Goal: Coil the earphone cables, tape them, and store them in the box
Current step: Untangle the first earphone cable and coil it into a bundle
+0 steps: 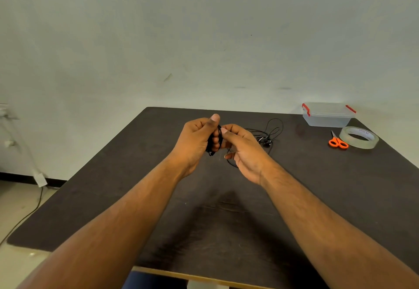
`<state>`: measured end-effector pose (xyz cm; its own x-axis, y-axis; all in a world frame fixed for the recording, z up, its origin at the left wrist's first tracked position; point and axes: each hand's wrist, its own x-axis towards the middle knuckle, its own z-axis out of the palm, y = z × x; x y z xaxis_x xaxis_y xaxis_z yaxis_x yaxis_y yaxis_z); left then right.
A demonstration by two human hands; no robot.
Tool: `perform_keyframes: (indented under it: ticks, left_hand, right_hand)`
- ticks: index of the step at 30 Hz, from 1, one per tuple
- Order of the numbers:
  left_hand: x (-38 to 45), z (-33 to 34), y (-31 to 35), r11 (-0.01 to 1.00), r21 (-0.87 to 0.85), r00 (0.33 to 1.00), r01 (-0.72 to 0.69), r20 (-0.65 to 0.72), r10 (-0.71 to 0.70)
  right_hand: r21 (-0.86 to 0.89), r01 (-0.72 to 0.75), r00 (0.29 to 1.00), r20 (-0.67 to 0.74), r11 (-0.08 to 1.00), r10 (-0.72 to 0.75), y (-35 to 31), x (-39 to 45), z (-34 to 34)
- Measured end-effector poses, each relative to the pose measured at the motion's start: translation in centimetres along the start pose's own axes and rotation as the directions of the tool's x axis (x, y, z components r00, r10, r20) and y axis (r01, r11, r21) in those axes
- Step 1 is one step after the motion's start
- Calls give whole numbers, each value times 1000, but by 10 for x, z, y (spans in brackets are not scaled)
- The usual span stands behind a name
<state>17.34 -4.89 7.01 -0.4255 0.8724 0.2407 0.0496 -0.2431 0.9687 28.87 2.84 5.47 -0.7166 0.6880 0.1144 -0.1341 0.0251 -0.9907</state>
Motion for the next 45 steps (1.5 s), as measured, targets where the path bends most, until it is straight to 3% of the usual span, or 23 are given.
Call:
perform_keyframes:
  ticks: [4, 8, 11, 16, 21, 24, 27, 33, 36, 41, 43, 45]
  left_hand:
    - [2, 6, -1, 998, 61, 996, -16, -86, 21]
    - [2, 0, 4, 987, 130, 992, 95, 75, -105]
    - [2, -8, 1, 987, 116, 989, 110, 83, -120]
    - [-1, 0, -13, 988, 156, 988, -7, -150, 31]
    - [-6, 12, -24, 964, 260, 921, -60, -359, 154]
    - [-6, 17, -23, 968, 236, 877, -89, -443, 188]
    - [-5, 12, -25, 977, 187, 897, -102, -408, 172]
    - [-9, 8, -35, 994, 61, 940, 91, -334, -65]
    - [-8, 0, -34, 994, 10, 949, 110, -300, -102]
    - [-12, -7, -30, 972, 229, 987, 45, -158, -9]
    - [-10, -12, -33, 910, 412, 995, 44, -96, -4]
    - [-8, -14, -33, 785, 618, 996, 46, -84, 8]
  right_hand:
    - [28, 4, 1000, 12, 1000, -4, 3, 0, -4]
    - [8, -1, 999, -32, 1000, 1, 9, -1, -4]
    - [-8, -12, 999, -46, 1000, 12, 9, -1, -6]
    - [-176, 113, 991, -53, 978, -124, 4, 3, -6]
    - [-518, 163, 973, -58, 839, -225, 3, 13, 0]
    - [-581, 186, 962, -58, 792, -268, 1, 16, 4]
    - [-606, 186, 948, -96, 774, -303, 2, 16, 3]
    - [-634, 130, 959, -114, 762, -258, 9, 10, -2]
    - [-688, 110, 970, -82, 717, -228, 7, 9, -4]
    - [-786, 143, 967, -19, 601, -255, 2, 8, -7]
    - [-812, 157, 968, 14, 562, -249, 3, 8, -7]
    - [-837, 178, 968, 53, 518, -246, 7, 9, -5]
